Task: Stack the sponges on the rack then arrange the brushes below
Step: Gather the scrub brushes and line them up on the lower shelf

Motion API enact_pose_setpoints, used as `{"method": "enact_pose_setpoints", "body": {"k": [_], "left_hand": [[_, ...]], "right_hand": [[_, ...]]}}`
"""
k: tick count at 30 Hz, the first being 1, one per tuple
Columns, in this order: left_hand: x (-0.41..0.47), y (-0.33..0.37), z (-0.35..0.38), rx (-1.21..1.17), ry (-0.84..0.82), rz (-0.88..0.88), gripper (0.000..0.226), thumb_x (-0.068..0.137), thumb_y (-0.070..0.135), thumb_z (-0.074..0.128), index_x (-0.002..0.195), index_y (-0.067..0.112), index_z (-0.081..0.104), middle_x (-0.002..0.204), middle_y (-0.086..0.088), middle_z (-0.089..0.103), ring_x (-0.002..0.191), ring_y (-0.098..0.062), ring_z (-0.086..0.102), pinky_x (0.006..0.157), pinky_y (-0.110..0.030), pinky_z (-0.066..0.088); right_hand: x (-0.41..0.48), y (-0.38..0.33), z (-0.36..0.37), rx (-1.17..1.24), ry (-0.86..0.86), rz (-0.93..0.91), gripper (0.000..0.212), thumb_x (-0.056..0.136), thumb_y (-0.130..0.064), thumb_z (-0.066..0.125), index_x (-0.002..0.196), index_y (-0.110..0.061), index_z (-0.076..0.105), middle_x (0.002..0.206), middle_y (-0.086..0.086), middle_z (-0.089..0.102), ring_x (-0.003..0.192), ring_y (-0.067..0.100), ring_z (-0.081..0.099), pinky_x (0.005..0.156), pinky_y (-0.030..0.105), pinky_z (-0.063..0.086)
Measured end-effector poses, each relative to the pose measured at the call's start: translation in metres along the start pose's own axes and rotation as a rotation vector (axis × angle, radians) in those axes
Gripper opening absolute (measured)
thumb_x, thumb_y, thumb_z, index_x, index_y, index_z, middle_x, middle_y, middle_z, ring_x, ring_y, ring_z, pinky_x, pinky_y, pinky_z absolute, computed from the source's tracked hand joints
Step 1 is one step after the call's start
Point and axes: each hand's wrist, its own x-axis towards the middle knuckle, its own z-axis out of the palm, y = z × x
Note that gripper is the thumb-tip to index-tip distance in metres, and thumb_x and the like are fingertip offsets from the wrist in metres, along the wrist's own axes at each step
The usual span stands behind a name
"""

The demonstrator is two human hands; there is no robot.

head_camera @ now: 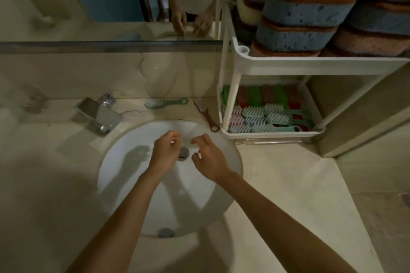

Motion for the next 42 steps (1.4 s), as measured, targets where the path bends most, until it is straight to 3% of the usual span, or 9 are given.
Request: {"method": "enact_pose_setpoints", "body": {"k": [2,5,10,18,25,30,33,36,42], "left_hand": [[0.017,-0.005,-0.009,0.077,-0.026,-0.006,0.031,0.092,0.006,0.043,0.12,0.005,0.058,0.123,-0.014,0.061,0.114,-0.027,0.056,0.092,-0.026,0.04],[0.047,-0.003,-0.018,0.2,-0.099,0.01,0.033,0.093,0.007,0.043,0.123,0.003,0.056,0.128,-0.015,0.058,0.119,-0.028,0.053,0.096,-0.028,0.04],[0.108,0.007,-0.02,0.496,-0.161,0.071,0.028,0.092,0.002,0.04,0.116,-0.004,0.055,0.124,-0.025,0.056,0.116,-0.037,0.053,0.092,-0.039,0.044],[0.196,0.012,-0.001,0.89,-0.202,0.256,0.034,0.092,-0.004,0.038,0.126,-0.001,0.047,0.133,-0.02,0.046,0.123,-0.033,0.048,0.097,-0.038,0.042],[0.215,-0.006,0.007,1.191,-0.152,0.361,0.033,0.096,0.004,0.036,0.129,0.002,0.043,0.135,-0.015,0.046,0.124,-0.03,0.046,0.1,-0.036,0.04],[0.211,-0.004,0.007,1.219,-0.14,0.367,0.039,0.096,0.01,0.042,0.134,0.001,0.036,0.137,-0.015,0.044,0.125,-0.028,0.046,0.103,-0.036,0.036],[0.205,0.001,0.009,1.148,-0.121,0.342,0.036,0.096,0.002,0.032,0.131,-0.002,0.039,0.135,-0.017,0.046,0.123,-0.03,0.047,0.1,-0.036,0.038],[0.194,0.009,0.007,0.982,-0.085,0.294,0.046,0.088,-0.011,0.019,0.127,-0.006,0.044,0.132,-0.021,0.047,0.119,-0.033,0.05,0.096,-0.037,0.042],[0.154,0.021,-0.017,0.65,-0.047,0.11,0.034,0.095,-0.003,0.025,0.124,-0.003,0.042,0.122,-0.025,0.056,0.112,-0.04,0.054,0.092,-0.045,0.043]], "right_hand": [[0.021,-0.004,0.004,-0.062,-0.127,0.123,0.044,0.089,-0.012,0.052,0.131,-0.003,0.043,0.134,0.016,0.04,0.118,0.033,0.049,0.096,0.038,0.043],[0.053,-0.001,0.003,-0.131,-0.173,0.272,0.051,0.09,-0.014,0.051,0.138,-0.003,0.035,0.142,0.017,0.035,0.129,0.032,0.041,0.104,0.038,0.039],[0.102,0.008,-0.004,-0.266,-0.137,0.411,0.052,0.094,-0.015,0.044,0.14,0.002,0.027,0.143,0.022,0.035,0.128,0.034,0.043,0.104,0.037,0.039],[0.146,0.025,0.015,-0.377,0.041,0.554,0.045,0.098,-0.006,0.031,0.142,-0.001,0.023,0.145,0.019,0.03,0.129,0.034,0.041,0.105,0.04,0.034],[0.162,0.046,0.023,-0.309,-0.026,0.617,0.037,0.095,-0.009,0.037,0.131,0.0,0.037,0.135,0.02,0.039,0.124,0.034,0.041,0.104,0.04,0.036],[0.165,0.043,0.022,-0.361,-0.019,0.661,0.03,0.092,-0.01,0.047,0.122,-0.004,0.047,0.128,0.013,0.046,0.121,0.03,0.045,0.097,0.034,0.042],[0.162,0.038,0.02,-0.356,-0.033,0.661,0.029,0.092,-0.013,0.051,0.12,-0.004,0.049,0.127,0.012,0.051,0.118,0.028,0.051,0.094,0.033,0.045],[0.159,0.027,0.015,-0.309,-0.018,0.652,0.026,0.097,-0.016,0.041,0.119,-0.004,0.05,0.121,0.013,0.059,0.114,0.031,0.057,0.093,0.038,0.048],[0.131,0.0,-0.002,-0.159,-0.043,0.526,0.032,0.09,-0.019,0.049,0.117,-0.003,0.05,0.119,0.015,0.059,0.109,0.032,0.057,0.083,0.033,0.047]]}}
